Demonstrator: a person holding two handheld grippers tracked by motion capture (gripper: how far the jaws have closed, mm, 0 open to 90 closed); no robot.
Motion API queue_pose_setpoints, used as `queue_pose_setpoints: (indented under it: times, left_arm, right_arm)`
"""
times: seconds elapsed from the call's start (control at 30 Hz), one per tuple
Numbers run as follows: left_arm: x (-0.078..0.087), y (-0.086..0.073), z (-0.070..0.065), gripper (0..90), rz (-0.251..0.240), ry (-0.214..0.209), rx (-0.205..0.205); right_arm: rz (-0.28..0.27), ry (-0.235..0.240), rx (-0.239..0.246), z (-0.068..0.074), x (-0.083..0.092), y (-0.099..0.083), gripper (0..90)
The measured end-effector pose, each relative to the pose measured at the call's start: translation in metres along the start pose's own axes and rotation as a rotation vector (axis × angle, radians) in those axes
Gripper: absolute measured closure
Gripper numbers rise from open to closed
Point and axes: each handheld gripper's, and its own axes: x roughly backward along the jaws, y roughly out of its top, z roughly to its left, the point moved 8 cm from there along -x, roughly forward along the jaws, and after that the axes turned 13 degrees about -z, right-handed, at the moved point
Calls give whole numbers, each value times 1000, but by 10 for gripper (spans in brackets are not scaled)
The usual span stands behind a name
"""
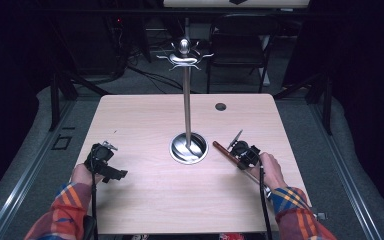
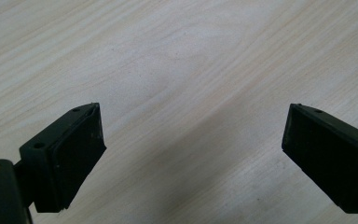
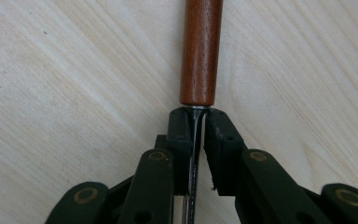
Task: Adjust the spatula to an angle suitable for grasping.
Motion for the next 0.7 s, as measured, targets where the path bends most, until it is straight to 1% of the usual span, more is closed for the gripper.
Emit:
queue_pose_setpoints:
  times: [0.03,0.07,0.1,0.2,0.23,0.4,0.57,0.63,0.7]
  left_arm:
    - [0,0,0,55,0,0,0]
    - [0,0,0,55,0,0,-1]
    - [0,0,0,55,0,0,-1]
    - [0,0,0,55,0,0,0]
    - [0,0,0,55,0,-1,0]
    - [0,0,0,55,0,0,-2]
    - [0,0,0,55,0,-2,-1]
    - [0,0,0,55,0,-1,-1]
    - [0,0,0,55,1,0,-2]
  right_arm:
    - [-13,-1,-12,1,-1,0,804]
    - [-10,-1,-6,1,-1,0,804]
    - [9,0,10,0,0,0,805]
    - [0,-9,2,1,-2,0,804]
    - [8,-9,14,0,-2,1,803]
    - [4,-10,15,1,-3,1,810]
    - [4,-12,8,1,-4,1,820]
    - [-3,-13,-6,1,-4,1,825]
    - [16,-21,8,-2,-3,0,833]
